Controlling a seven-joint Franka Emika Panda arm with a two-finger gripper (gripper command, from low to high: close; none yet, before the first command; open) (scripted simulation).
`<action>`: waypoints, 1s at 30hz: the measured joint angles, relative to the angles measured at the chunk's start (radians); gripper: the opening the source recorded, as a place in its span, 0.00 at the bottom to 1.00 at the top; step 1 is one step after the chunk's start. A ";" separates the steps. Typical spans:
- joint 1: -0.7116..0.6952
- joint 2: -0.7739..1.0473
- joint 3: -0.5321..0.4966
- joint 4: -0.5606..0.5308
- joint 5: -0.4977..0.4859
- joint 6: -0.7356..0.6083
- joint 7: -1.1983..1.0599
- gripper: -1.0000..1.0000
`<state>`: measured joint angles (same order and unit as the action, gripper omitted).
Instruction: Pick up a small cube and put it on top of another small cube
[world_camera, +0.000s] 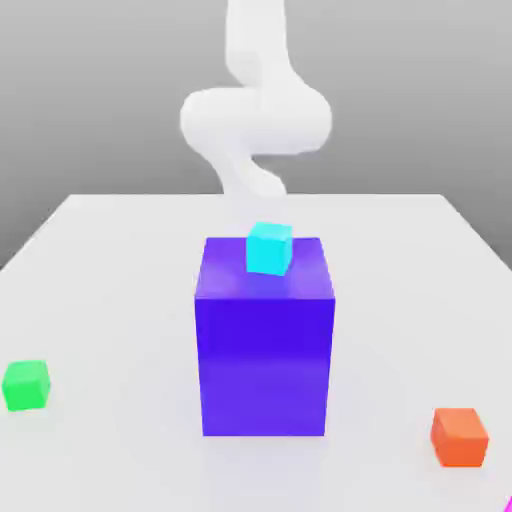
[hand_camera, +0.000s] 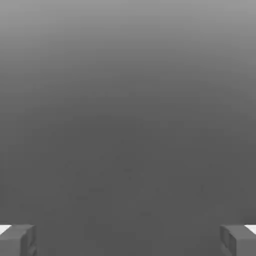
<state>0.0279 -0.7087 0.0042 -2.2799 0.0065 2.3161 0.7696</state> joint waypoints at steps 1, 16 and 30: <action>0.012 0.039 0.002 0.009 0.003 0.007 -0.013 0.50; 0.143 0.586 0.076 0.130 0.015 0.101 -0.177 0.50; 0.278 1.098 0.136 0.243 -0.093 0.187 -0.248 0.50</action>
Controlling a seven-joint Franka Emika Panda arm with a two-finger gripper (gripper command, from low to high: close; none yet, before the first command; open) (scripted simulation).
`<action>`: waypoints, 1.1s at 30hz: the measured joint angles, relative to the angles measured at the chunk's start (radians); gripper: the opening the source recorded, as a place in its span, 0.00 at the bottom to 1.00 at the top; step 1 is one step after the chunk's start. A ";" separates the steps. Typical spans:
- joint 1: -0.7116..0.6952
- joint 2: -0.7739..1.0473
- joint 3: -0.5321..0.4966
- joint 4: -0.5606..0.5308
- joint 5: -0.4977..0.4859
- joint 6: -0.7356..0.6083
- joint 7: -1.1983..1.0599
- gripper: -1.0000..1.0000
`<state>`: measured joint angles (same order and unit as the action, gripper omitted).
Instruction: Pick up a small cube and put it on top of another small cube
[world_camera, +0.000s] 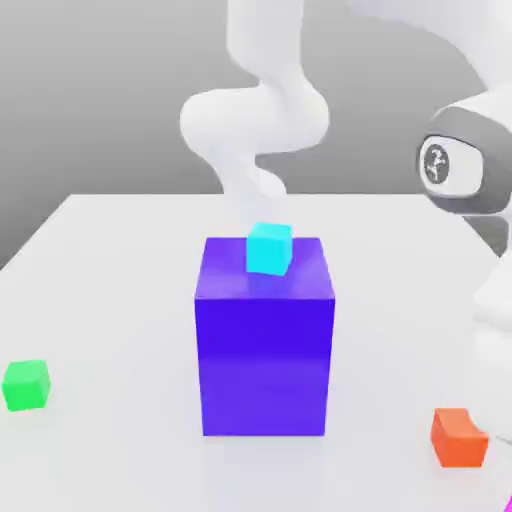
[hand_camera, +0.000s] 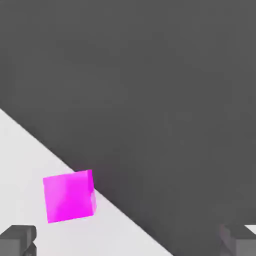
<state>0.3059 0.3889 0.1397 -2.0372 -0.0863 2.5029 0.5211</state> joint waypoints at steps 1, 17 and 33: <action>0.011 0.037 0.002 0.008 -0.011 0.006 -0.003 0.50; 0.054 0.214 -0.009 0.050 -0.052 0.078 -0.005 0.00; -0.399 -0.095 -0.175 -0.236 -0.011 0.066 -0.547 0.00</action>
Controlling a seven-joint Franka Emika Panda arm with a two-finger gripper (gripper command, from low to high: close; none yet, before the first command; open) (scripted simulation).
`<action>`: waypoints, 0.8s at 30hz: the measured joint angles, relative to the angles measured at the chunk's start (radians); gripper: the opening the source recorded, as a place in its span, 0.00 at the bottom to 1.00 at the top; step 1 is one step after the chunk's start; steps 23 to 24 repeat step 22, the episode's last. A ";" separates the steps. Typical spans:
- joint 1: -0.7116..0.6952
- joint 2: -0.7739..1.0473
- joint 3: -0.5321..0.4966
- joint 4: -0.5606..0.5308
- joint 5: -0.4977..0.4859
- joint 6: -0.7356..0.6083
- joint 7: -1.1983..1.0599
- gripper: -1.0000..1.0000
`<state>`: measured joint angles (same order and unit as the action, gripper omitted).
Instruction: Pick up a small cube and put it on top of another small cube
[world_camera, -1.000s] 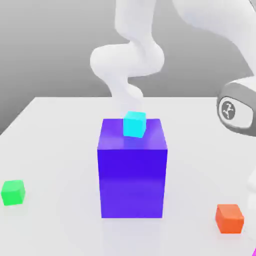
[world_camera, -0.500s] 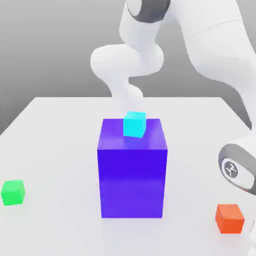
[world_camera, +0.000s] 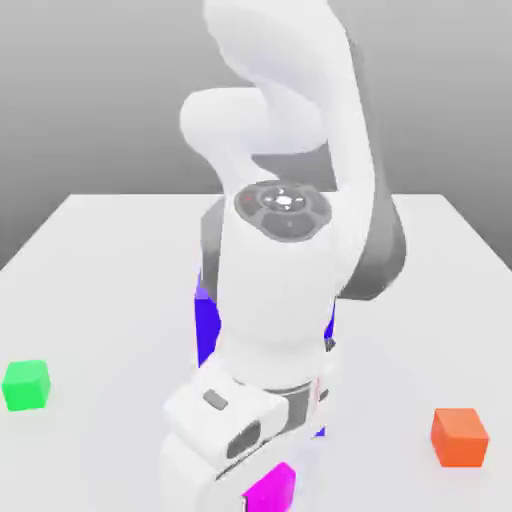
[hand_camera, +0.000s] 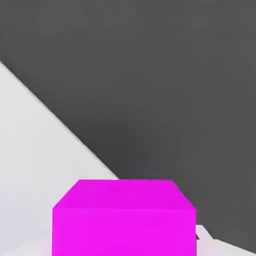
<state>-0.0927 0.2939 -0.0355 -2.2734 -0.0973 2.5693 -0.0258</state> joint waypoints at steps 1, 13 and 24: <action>-0.032 -0.018 -0.017 -0.021 0.006 0.004 -0.045 0.00; -0.437 -0.208 -0.249 -0.274 0.138 0.060 -0.665 0.00; -0.485 -0.047 -0.190 -0.274 0.254 0.213 -0.772 1.00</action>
